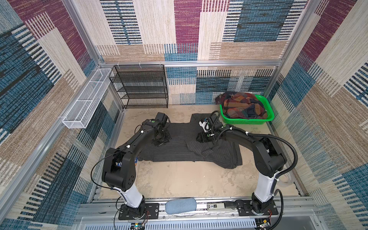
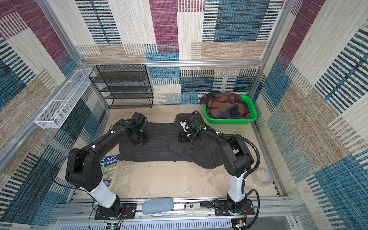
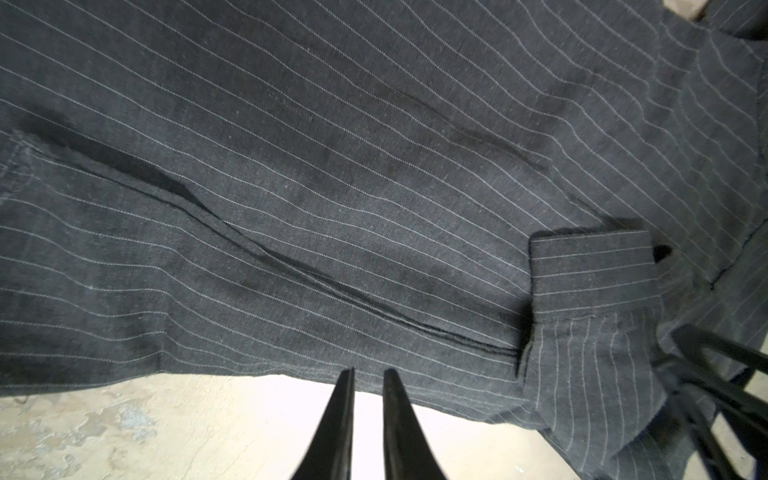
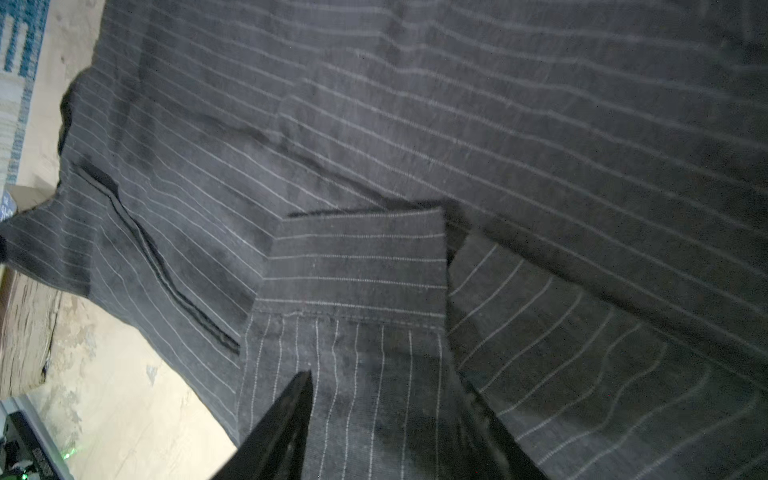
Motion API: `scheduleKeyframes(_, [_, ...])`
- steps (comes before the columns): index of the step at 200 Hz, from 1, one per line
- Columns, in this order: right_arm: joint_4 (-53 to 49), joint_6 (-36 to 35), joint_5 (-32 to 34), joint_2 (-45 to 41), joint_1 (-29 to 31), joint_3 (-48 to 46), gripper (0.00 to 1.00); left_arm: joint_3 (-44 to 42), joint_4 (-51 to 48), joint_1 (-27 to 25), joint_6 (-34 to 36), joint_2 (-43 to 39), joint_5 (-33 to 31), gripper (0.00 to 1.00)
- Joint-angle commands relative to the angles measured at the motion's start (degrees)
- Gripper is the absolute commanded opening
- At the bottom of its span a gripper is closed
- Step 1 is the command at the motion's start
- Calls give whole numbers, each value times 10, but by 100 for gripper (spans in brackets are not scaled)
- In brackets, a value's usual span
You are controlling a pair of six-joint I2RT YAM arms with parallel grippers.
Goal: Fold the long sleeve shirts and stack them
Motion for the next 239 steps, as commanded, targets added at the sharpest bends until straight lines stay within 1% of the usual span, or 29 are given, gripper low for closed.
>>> scheduleKeyframes(1, [31, -9, -37, 17, 0, -6, 55, -2, -1, 0, -7, 0, -5, 18])
scheduleKeyframes(25, [47, -10, -40, 37, 0, 4, 54, -10, -2, -1, -7, -6, -9, 18])
scheduleKeyframes(46, [47, -18, -46, 50, 0, 13, 48, -20, -2, -1, -11, -15, -14, 18])
scheduleKeyframes(55, [46, -21, -47, 53, 0, 16, 42, -24, -2, -1, -12, -17, -15, 18])
scheduleKeyframes(67, [46, -22, -46, 55, 0, 17, 28, -27, -2, -2, -14, -21, -17, 17])
scheduleKeyframes(73, [47, -23, -46, 52, 0, 17, 23, -29, -2, -1, -14, -22, -18, 18])
scheduleKeyframes(80, [48, -22, -45, 47, 0, 17, 19, -29, -2, -2, -15, -25, -20, 18])
scheduleKeyframes(94, [47, -20, -45, 27, 0, 18, 14, -26, -7, 0, -16, -31, -25, 18])
scheduleKeyframes(112, [45, -16, -49, -9, 1, 18, 10, -16, -16, 1, -13, -39, -33, 18])
scheduleKeyframes(126, [39, -14, -48, -39, 9, 21, 10, -9, -20, 4, -11, -46, -37, 17])
scheduleKeyframes(144, [29, -9, -32, -74, 34, 27, 10, -3, -19, 12, -12, -54, -26, 18])
scheduleKeyframes(164, [41, 13, 7, -106, 70, 18, 10, 1, -10, 15, -16, -62, 13, 21])
scheduleKeyframes(179, [81, 36, 53, -135, 101, -14, 11, -3, -9, 15, -25, -73, 36, 23])
scheduleKeyframes(200, [136, 57, 149, -163, 147, -55, 10, -21, 1, 19, -39, -104, 37, 24])
scheduleKeyframes(215, [181, 85, 223, -181, 175, -83, 10, -34, 5, 23, -46, -126, 33, 25])
scheduleKeyframes(239, [238, 119, 312, -208, 217, -128, 9, -48, 8, 28, -50, -151, 27, 26])
